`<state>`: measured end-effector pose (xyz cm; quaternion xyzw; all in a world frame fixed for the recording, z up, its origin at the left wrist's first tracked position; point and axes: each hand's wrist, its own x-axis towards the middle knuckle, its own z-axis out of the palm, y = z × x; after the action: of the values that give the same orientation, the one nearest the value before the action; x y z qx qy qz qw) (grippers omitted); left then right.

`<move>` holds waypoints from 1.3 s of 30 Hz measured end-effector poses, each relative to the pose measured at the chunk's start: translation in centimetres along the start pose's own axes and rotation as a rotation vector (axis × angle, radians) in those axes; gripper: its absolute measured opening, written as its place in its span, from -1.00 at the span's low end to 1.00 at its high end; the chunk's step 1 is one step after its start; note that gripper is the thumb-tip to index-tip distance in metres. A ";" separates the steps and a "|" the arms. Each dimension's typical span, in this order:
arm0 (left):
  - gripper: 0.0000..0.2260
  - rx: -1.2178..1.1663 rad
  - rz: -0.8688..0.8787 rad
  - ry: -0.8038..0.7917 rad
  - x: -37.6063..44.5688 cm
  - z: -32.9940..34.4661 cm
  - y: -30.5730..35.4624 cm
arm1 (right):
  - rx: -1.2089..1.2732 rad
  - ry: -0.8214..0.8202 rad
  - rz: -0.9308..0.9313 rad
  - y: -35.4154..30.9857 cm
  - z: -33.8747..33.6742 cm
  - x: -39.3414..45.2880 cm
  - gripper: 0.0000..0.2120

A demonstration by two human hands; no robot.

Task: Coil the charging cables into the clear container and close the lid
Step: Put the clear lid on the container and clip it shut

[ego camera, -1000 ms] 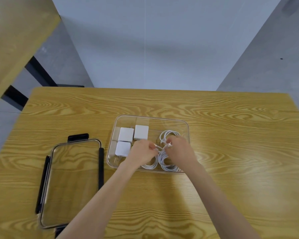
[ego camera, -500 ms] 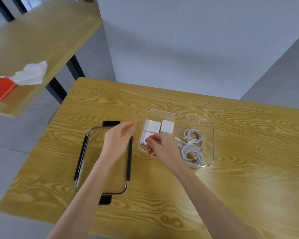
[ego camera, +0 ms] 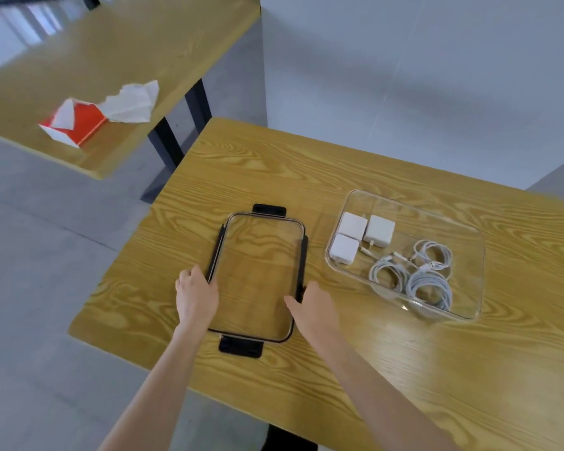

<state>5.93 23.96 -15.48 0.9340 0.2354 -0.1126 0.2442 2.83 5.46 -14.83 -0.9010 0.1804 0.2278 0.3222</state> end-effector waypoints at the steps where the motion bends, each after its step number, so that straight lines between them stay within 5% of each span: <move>1: -0.66 -0.008 0.013 0.000 0.0 0.2 -0.2 | -0.023 0.030 -0.010 0.0 0.2 0.1 -0.83; 10: -0.79 -0.205 -0.039 0.059 1.0 0.1 -1.2 | 0.056 0.072 -0.033 0.2 -0.7 0.5 -0.89; 15: -0.74 -0.329 -0.185 0.136 0.5 -1.4 -1.4 | 0.178 0.045 -0.157 -1.6 -2.4 -0.5 -0.66; 22: -0.75 -0.682 -0.128 0.192 -1.1 -4.4 3.9 | 0.770 0.050 -0.121 -4.0 -10.0 -2.0 -0.89; 29: -0.71 -0.904 -0.049 -0.063 -3.3 -3.8 13.3 | 1.200 0.114 -0.137 0.0 -18.7 -3.8 -0.89; 36: -0.72 -1.147 -0.111 -0.499 -7.2 -1.3 22.0 | 1.023 0.363 -0.235 5.2 -25.9 -6.1 -0.92; 39: -0.69 -1.048 -0.057 -0.640 -7.7 0.0 24.7 | 0.835 0.559 -0.268 7.0 -27.9 -7.3 -0.88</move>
<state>11.46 2.02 -3.02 0.6027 0.1992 -0.2633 0.7265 1.73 -16.82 4.77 -0.7372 0.2183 -0.1562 0.6201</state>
